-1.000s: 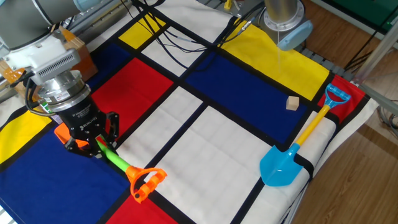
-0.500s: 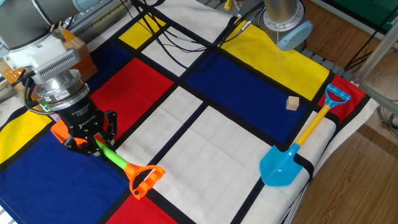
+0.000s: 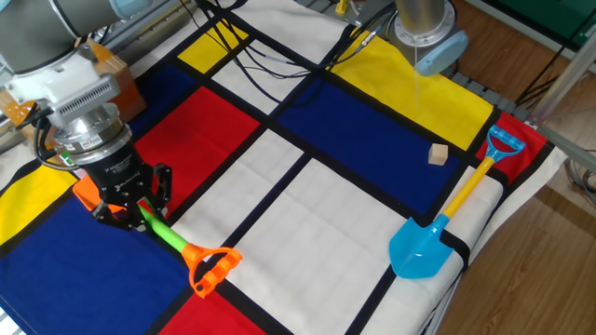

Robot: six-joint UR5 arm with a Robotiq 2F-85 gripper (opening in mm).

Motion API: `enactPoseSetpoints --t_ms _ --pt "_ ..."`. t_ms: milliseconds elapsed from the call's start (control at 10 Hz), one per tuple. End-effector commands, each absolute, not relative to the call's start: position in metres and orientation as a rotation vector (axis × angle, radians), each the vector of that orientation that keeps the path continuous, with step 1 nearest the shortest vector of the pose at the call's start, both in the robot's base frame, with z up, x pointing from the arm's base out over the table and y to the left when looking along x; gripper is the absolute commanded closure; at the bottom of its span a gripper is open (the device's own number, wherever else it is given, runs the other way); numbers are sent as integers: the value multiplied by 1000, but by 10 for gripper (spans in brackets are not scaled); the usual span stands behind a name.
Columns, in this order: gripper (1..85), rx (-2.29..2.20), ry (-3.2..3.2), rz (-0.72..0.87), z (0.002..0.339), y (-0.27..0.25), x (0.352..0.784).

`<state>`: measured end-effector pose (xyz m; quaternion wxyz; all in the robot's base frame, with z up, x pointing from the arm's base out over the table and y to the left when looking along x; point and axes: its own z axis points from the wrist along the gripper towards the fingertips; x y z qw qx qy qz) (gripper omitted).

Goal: Use a shovel to scoop up an object

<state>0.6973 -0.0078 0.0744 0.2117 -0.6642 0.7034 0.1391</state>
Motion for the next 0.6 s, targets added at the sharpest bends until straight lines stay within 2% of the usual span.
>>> enactPoseSetpoints --t_ms 0,500 --pt "847 -1832 1927 402 73 -14 699" --pt "847 -1809 1913 419 70 -15 698"
